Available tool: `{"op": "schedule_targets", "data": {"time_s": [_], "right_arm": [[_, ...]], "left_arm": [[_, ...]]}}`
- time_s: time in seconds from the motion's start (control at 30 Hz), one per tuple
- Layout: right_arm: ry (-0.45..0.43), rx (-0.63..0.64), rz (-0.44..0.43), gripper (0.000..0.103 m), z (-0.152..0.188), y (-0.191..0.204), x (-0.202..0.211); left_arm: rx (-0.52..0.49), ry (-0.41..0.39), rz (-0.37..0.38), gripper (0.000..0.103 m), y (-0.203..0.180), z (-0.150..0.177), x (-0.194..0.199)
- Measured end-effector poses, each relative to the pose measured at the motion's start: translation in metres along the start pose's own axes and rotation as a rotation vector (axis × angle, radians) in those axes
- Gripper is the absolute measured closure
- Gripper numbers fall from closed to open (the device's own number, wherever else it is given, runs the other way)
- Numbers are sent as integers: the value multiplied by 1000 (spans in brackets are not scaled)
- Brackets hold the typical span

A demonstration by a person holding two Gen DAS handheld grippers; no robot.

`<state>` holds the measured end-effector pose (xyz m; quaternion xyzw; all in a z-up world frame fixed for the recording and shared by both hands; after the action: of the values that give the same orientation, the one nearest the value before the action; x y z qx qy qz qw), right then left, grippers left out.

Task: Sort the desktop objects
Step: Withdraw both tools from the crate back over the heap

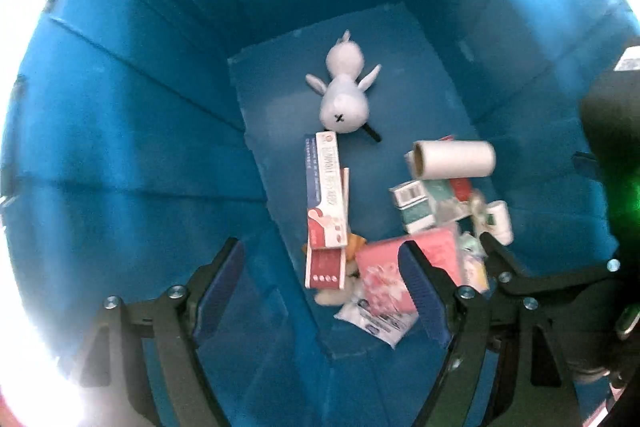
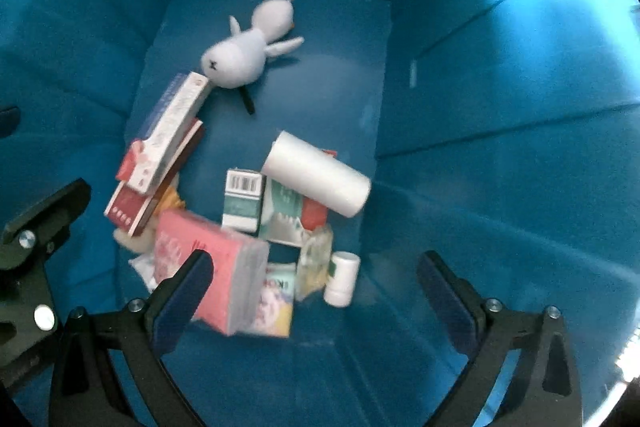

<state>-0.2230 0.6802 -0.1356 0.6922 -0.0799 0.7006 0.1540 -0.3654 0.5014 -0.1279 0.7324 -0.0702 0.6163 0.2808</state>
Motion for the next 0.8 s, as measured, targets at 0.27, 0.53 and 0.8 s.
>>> {"op": "schedule_targets", "data": {"time_s": [0.27,0.53,0.8], "right_arm": [[-95,40,60,0,26,20,60],[-233,87,72,0,54,57,103],[-307,276,46,0,83,109,132]], "left_arm": [[21,-155,51,24,18,28,79],[53,-286,50,24,40,74,126],[169,-393,36,24,88,125,144]]}}
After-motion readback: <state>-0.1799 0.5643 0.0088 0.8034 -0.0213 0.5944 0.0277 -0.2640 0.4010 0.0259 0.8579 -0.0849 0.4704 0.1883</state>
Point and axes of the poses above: each gripper's, at about its wrist camera, not at the fingertips, and x roughly against the way its jaws point, y to its left, z to its underside, the point moved 10 cm from there along -x, roughly the way its jaws point, and after that the axes turned 15 degrees about -z, right-handed, at the moved point
